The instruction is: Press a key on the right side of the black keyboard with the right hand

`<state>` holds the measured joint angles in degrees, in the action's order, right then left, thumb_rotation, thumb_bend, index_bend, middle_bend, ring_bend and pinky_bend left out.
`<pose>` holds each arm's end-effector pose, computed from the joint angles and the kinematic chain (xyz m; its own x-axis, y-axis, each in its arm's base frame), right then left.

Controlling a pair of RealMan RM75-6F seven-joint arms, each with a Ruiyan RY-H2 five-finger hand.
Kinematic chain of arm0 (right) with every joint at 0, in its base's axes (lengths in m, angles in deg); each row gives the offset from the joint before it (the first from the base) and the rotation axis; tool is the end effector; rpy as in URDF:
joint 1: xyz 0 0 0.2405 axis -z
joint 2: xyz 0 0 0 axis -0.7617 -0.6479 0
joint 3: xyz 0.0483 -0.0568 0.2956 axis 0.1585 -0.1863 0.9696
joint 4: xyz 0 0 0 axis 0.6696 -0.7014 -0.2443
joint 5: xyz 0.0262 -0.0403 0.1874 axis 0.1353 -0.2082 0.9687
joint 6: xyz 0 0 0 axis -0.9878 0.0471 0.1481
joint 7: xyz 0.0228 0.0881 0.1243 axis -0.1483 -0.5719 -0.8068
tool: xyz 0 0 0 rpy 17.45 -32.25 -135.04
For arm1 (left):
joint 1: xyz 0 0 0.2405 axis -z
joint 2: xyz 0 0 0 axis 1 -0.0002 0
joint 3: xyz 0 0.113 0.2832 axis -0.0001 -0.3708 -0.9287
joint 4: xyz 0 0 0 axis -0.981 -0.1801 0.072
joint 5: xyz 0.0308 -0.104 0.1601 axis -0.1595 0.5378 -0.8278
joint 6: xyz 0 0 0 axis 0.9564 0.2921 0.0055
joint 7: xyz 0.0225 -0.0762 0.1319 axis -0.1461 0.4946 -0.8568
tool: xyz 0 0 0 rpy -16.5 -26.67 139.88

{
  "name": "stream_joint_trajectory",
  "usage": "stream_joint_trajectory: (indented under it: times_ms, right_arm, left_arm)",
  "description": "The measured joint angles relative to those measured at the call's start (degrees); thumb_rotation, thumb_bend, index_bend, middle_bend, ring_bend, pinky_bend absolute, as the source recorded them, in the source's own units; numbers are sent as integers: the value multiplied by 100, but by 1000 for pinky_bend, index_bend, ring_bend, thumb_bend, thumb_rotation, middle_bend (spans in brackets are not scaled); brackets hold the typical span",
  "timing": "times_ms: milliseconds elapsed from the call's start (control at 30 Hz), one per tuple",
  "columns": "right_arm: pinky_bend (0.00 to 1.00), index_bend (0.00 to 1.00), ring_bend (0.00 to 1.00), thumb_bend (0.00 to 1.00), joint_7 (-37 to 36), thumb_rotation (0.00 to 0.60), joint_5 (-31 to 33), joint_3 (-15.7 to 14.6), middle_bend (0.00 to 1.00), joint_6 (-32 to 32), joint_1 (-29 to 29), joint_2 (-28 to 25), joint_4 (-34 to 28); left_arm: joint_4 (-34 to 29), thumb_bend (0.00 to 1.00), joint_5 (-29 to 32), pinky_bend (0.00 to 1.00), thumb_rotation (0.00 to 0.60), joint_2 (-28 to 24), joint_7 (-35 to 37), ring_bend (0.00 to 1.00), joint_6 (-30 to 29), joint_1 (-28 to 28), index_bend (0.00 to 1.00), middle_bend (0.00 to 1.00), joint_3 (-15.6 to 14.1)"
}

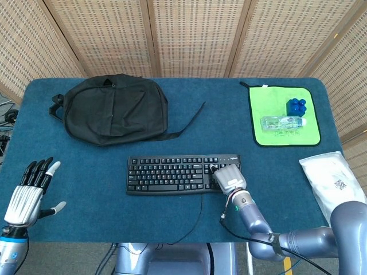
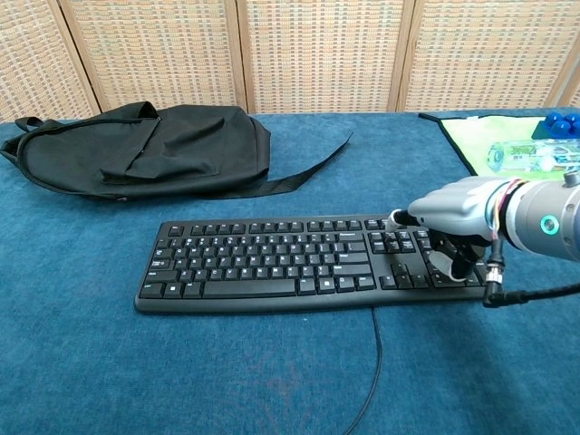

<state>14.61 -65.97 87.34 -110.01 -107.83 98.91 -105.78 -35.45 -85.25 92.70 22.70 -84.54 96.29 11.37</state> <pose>-0.1571 -0.3600 -0.0105 0.7190 -0.4495 0.5301 -0.6890 -0.3606 0.6287 -0.3238 0.1910 0.1481 0.4174 -0.0137 0.9086 0.8963 -0.1587 -0.4142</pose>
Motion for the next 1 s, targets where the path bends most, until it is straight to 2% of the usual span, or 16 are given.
stream_joint_trajectory:
  times_ms: [1000]
  right_arm:
    - [474,95,630,672,-104,600,-57,-136,721,-206,156,-140,-137]
  left_arm:
    - [-21,0,-68,0,600,-9,-14,0,-21,1,0,0,-37]
